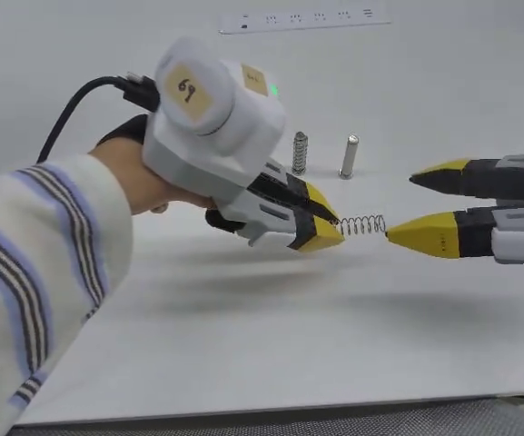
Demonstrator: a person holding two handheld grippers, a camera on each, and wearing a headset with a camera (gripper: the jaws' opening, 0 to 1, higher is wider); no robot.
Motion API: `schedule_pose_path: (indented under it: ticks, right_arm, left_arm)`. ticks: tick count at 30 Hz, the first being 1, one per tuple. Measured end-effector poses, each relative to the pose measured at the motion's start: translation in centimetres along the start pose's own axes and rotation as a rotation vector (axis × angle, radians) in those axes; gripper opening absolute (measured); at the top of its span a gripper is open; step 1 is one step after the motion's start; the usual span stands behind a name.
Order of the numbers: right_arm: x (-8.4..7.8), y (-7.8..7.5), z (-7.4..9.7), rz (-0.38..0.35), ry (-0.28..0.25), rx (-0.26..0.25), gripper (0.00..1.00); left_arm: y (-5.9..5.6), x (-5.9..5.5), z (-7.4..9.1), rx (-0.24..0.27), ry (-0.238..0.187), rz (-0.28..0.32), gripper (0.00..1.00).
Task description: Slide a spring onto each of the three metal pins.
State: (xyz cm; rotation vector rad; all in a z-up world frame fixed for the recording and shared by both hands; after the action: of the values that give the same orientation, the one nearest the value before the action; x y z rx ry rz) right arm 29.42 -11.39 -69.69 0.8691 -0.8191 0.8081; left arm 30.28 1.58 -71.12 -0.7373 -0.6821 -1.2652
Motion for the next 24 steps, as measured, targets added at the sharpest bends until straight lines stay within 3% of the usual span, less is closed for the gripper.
schedule_pose_path:
  ticks: [2, 5, 16, 24]
  right_arm:
    - [0.0, 0.2, -0.2, 0.002, 0.003, 0.019, 0.37]
    - [0.0, 0.2, -0.4, 0.007, 0.007, 0.03, 0.28]
    - [-0.2, 0.9, -1.3, 0.014, 0.025, 0.092, 0.23]
    - [-0.4, 0.7, -1.4, 0.002, 0.028, 0.115, 0.11]
  left_arm:
    - [0.0, 0.0, 0.1, -0.003, 0.0, -0.01, 0.02]
    - [-0.2, 0.0, 0.2, -0.014, -0.007, -0.005, 0.02]
    - [-0.4, 0.9, 0.8, -0.036, -0.048, -0.025, 0.02]
    - [-0.6, 0.9, 0.9, -0.052, -0.05, -0.029, 0.02]
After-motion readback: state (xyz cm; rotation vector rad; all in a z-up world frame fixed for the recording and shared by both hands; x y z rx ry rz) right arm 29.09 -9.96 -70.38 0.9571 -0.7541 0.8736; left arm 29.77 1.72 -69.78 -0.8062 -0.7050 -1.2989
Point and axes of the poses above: the centre of the closed fingertips' face, and the gripper's own axes: z roughly backward along the fingers, y roughly to its left, x roughly out of its top, the point moved 6 cm from there along z, roughly backward along the fingers, and after that the axes turned 2 degrees about z, right-handed, at the moved point
